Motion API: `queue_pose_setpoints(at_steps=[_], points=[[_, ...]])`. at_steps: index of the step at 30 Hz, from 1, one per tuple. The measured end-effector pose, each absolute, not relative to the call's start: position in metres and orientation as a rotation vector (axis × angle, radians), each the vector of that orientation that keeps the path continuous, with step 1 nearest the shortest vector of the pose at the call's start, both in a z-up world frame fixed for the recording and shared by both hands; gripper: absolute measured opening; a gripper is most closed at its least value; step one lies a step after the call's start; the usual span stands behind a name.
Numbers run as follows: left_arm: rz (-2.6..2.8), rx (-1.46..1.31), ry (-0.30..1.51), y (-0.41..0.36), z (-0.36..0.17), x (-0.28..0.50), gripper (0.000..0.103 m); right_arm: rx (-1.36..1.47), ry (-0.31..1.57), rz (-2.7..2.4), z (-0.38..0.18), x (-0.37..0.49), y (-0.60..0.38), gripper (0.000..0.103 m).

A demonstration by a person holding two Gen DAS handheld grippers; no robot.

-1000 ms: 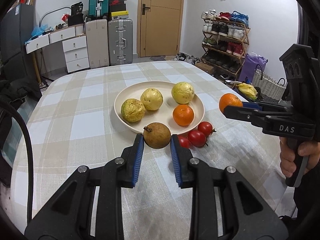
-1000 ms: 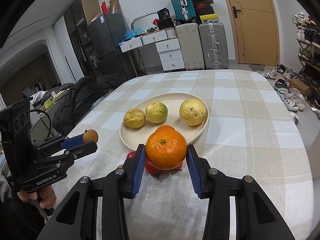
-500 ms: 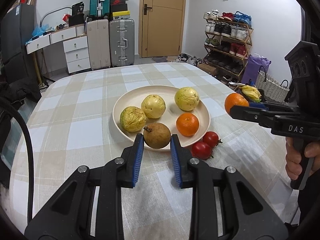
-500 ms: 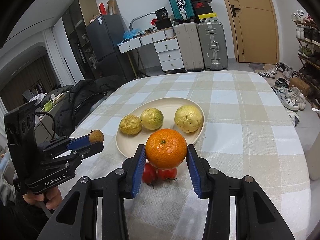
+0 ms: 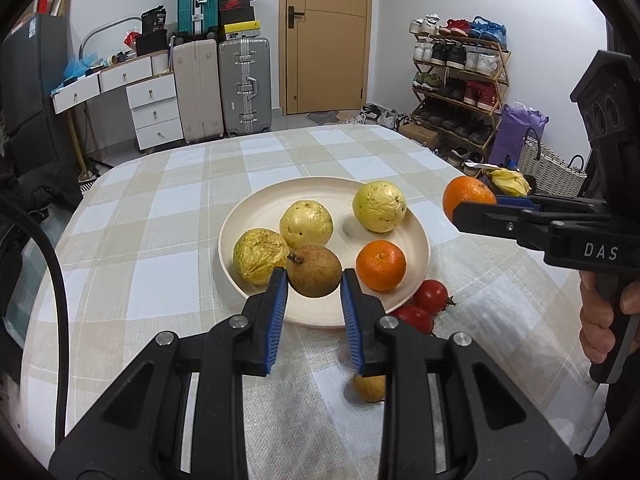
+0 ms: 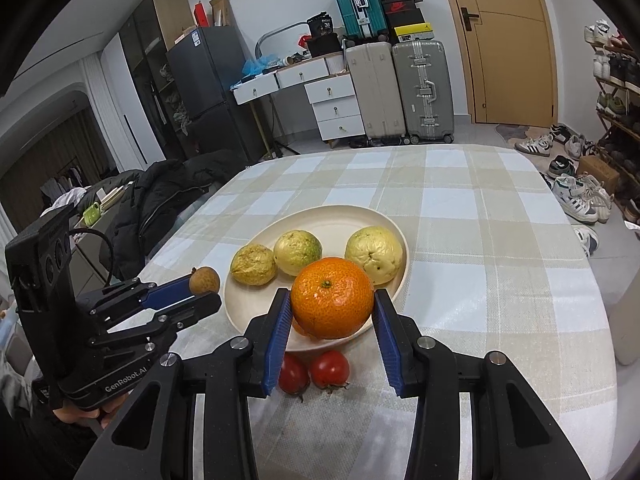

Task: Organize fruits
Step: 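Carry the brown fruit and the orange toward the cream plate with both grippers, then lower the brown fruit and orange onto the plate and open both grippers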

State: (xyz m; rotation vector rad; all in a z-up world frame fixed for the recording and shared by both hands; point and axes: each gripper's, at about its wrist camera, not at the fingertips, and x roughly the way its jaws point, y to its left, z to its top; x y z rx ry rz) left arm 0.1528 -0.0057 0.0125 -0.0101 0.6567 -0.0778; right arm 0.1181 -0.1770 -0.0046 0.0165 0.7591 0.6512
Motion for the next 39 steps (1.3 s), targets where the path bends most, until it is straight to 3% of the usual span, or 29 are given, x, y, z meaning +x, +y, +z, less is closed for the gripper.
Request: queue_pose_setpoints(at_steps=[39], points=[[-0.073, 0.006, 0.731, -0.007, -0.020, 0.209, 0.024, 0.091, 0.905, 0.590, -0.045, 0.175, -0.150, 0.042]])
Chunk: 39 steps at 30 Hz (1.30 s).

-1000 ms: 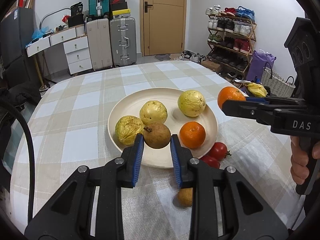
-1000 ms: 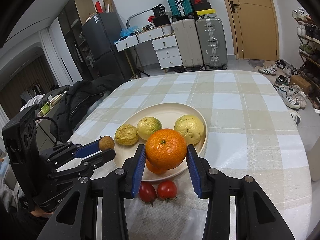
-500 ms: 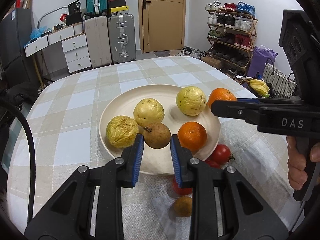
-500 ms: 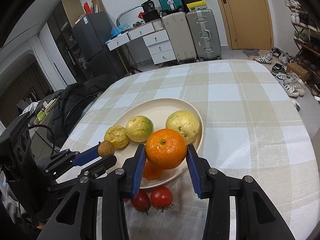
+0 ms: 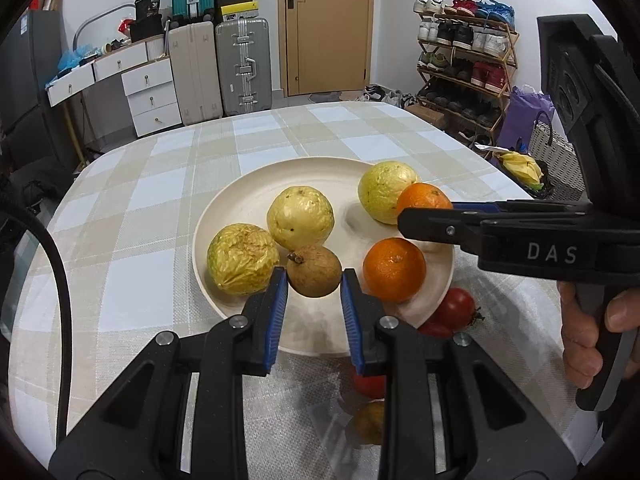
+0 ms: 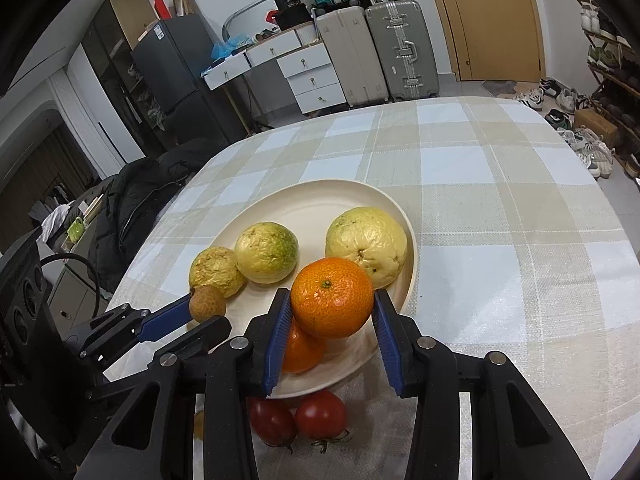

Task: Organize fruits
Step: 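Lower the brown fruit and orange onto the plate and open both grippers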

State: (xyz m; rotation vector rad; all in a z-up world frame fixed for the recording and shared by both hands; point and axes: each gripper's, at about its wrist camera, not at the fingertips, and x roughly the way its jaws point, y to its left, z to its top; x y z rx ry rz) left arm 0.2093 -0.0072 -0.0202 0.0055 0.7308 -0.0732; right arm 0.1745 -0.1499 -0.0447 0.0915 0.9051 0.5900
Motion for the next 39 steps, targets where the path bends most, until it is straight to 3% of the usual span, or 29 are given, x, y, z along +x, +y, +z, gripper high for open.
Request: queue_pose_setpoints(at_steps=[39], points=[[-0.055, -0.006, 0.785, -0.006, -0.028, 0.247, 0.024, 0.077, 0.943, 0.574, -0.054, 0.204, -0.135, 0.042]])
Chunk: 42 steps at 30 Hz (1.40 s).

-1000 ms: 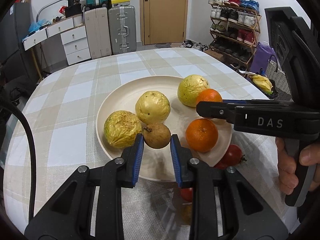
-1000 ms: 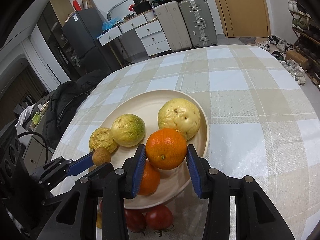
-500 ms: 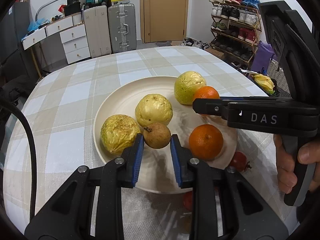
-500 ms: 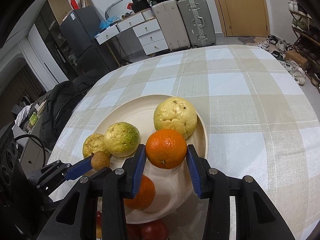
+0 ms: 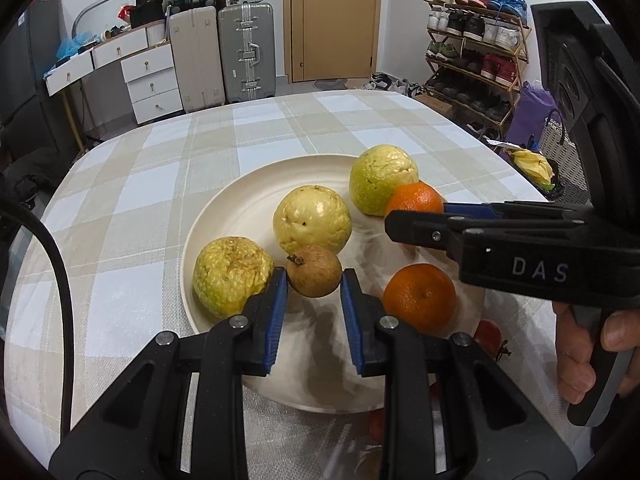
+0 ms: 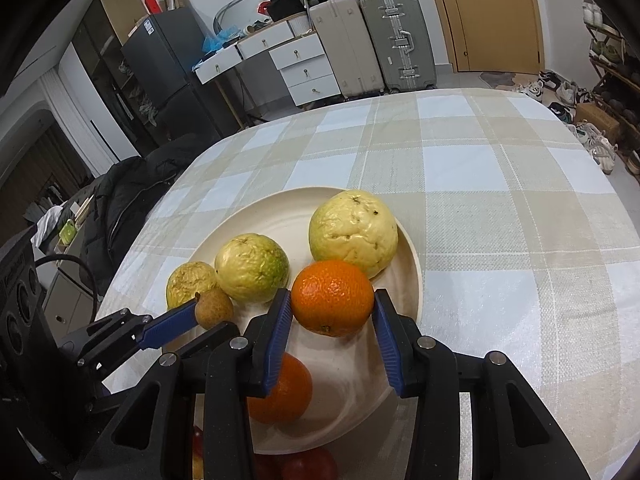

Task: Organize fruits
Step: 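Lower the brown fruit and orange onto the plate and open both grippers, then withdraw both open grippers from the plate toward the remaining fruits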

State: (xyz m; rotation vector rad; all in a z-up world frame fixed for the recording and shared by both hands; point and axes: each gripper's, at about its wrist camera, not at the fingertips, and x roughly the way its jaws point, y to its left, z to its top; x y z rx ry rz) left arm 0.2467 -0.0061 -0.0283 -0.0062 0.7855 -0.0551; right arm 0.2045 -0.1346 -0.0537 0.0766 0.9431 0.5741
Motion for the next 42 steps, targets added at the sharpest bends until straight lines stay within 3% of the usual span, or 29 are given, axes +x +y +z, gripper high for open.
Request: queue_pose_setpoints(at_steps=[8, 10, 12, 14, 17, 22, 25, 42], points=[[-0.040, -0.026, 0.794, -0.004, -0.026, 0.237, 0.029, 0.065, 0.869, 0.577, -0.036, 0.186, -0.139, 0.062], [-0.034, -0.028, 0.783, -0.003, -0.023, 0.232, 0.041, 0.058, 0.844, 0.576, -0.031, 0.178, -0.142, 0.071], [-0.021, -0.025, 0.764, -0.003, -0.019, 0.223, 0.072, 0.055, 0.832, 0.580, -0.027, 0.171, -0.145, 0.079], [-0.003, -0.021, 0.726, -0.002, -0.012, 0.212, 0.085, 0.048, 0.828, 0.590, -0.024, 0.165, -0.147, 0.093], [-0.012, -0.042, 0.706, 0.001, -0.005, 0.198, 0.087, 0.020, 0.808, 0.581, -0.021, 0.153, -0.149, 0.102], [-0.016, -0.060, 0.698, 0.005, 0.000, 0.174, 0.091, -0.008, 0.779, 0.564, -0.018, 0.135, -0.156, 0.103], [0.001, -0.034, 0.674, 0.005, 0.004, 0.157, 0.102, -0.028, 0.747, 0.570, -0.015, 0.122, -0.161, 0.103], [0.018, -0.030, 0.671, 0.004, 0.006, 0.117, 0.102, -0.021, 0.740, 0.515, -0.019, 0.112, -0.182, 0.103]])
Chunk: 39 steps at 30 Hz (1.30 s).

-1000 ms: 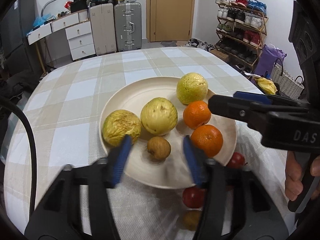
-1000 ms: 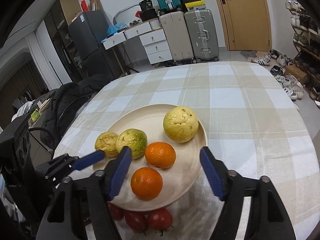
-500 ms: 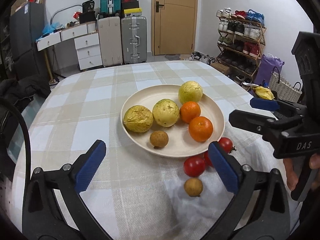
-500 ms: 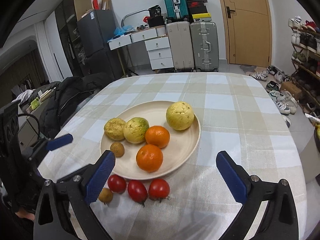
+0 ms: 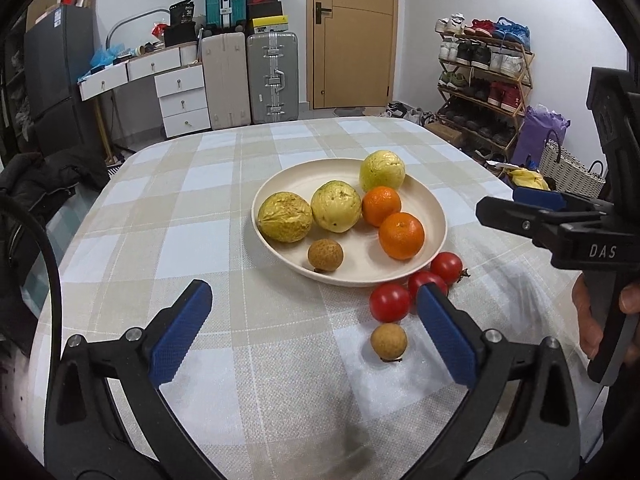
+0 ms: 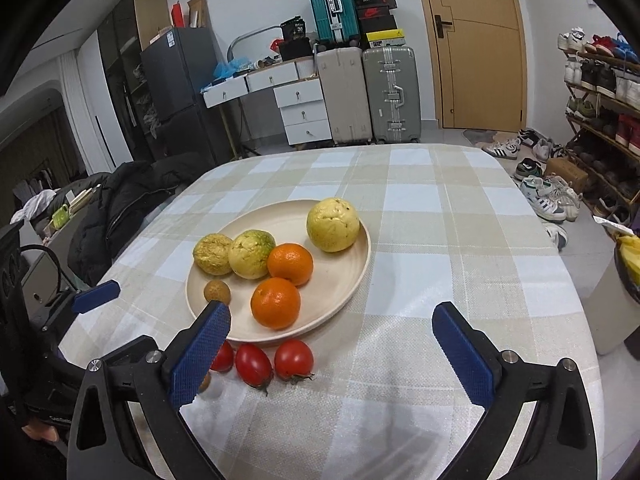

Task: Organize fruits
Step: 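Withdraw both open grippers from the plate toward the remaining fruits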

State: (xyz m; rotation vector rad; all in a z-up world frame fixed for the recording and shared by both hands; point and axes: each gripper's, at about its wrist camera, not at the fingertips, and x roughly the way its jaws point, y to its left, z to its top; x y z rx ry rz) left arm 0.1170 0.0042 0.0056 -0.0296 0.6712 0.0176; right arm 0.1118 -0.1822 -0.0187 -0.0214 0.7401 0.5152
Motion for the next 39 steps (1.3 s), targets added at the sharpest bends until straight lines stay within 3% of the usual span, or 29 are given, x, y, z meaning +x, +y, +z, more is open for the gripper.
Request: queue_pose_setpoints(at_steps=[11, 39], points=[[0.021, -0.041, 0.711, 0.007, -0.003, 0.125, 0.102, -0.214, 0.862, 0.469, -0.053, 0.116, -0.163, 0.103], [0.015, -0.004, 0.806, -0.002, -0.025, 0.138, 0.102, -0.207, 0.942, 0.450, -0.072, 0.127, -0.161, 0.103]])
